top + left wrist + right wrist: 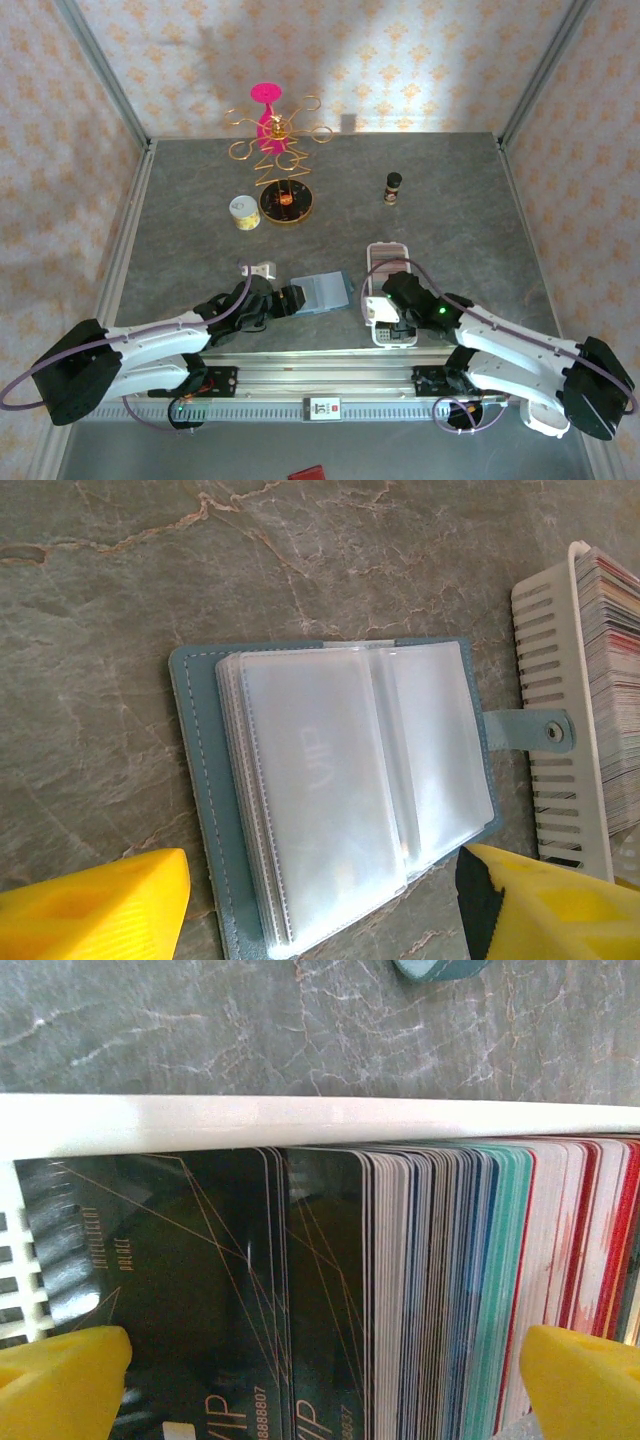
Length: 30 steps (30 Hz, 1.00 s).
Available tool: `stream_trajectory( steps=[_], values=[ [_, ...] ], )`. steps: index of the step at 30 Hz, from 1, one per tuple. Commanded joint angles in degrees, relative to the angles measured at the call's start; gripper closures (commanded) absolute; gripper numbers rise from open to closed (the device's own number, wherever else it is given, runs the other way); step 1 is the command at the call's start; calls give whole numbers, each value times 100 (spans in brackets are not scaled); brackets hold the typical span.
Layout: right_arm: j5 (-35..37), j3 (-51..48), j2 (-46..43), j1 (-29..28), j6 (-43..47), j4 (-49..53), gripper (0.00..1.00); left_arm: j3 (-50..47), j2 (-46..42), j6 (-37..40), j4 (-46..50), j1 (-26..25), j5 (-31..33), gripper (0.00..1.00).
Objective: Put the credit cards into the card holder
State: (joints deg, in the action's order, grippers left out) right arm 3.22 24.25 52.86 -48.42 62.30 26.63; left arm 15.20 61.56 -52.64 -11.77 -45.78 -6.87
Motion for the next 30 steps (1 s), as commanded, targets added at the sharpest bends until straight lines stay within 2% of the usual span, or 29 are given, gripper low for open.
stream_trajectory(
  steps=[1,8,12,23,30],
  values=[
    [310,106,40,17,114,-329,3,-87,-121,-32,-27,-54,124,28],
    [319,173,5,18,142,-267,32,-107,-154,-49,-25,-55,121,28],
    [328,99,-113,17,139,-270,39,-100,-140,-54,-35,-57,116,29],
    [190,89,-340,17,81,-124,73,-88,-127,-87,-27,-60,98,32],
    [191,168,-382,17,43,-31,83,-102,-110,-91,-35,-60,106,33]
  ],
)
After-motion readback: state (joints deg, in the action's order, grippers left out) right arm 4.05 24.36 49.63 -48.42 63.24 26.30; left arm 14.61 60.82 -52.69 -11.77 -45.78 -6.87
